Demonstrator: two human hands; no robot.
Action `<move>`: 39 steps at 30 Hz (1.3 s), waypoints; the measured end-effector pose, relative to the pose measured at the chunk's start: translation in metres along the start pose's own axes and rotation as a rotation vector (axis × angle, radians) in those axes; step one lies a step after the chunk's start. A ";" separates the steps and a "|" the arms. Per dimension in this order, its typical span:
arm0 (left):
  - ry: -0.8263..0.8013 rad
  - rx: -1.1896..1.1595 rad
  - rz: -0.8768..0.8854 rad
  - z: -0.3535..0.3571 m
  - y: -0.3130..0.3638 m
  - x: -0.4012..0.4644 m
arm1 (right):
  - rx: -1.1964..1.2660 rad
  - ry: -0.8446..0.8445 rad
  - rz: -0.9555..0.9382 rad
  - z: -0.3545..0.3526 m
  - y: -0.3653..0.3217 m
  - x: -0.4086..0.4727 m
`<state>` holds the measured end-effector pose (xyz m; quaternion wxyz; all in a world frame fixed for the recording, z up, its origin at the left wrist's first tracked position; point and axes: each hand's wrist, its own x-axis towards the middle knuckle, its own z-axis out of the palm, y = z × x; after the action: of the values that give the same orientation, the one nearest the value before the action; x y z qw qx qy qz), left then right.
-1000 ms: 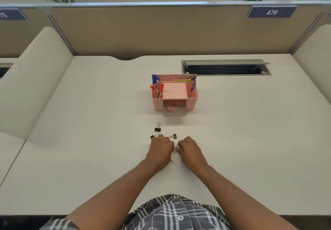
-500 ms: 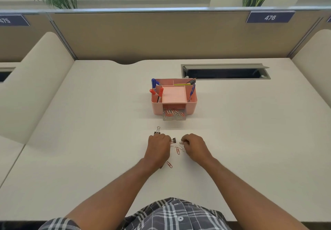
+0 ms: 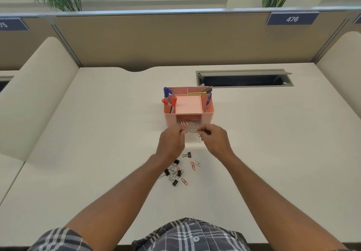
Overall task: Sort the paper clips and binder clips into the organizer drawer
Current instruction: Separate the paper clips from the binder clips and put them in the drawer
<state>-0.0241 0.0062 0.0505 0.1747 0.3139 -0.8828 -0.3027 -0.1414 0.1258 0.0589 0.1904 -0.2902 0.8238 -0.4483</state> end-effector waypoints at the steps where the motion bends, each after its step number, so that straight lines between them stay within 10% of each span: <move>1: 0.010 0.012 0.006 -0.004 0.003 0.008 | -0.006 0.013 -0.023 -0.001 -0.007 0.008; 24: 0.059 -0.082 0.034 -0.014 -0.019 0.020 | -0.102 -0.019 -0.224 0.008 -0.027 0.018; 32: -0.030 0.051 -0.153 0.005 -0.084 -0.054 | -0.482 -0.380 -0.413 0.066 0.021 -0.039; 39: -0.110 0.089 -0.066 0.011 -0.092 -0.086 | -0.631 -0.350 -0.453 0.075 0.036 -0.049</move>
<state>0.0752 0.0103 -0.0270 0.1017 0.3334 -0.8927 -0.2855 -0.0722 0.1265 -0.0083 0.1259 -0.5794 0.7914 -0.1487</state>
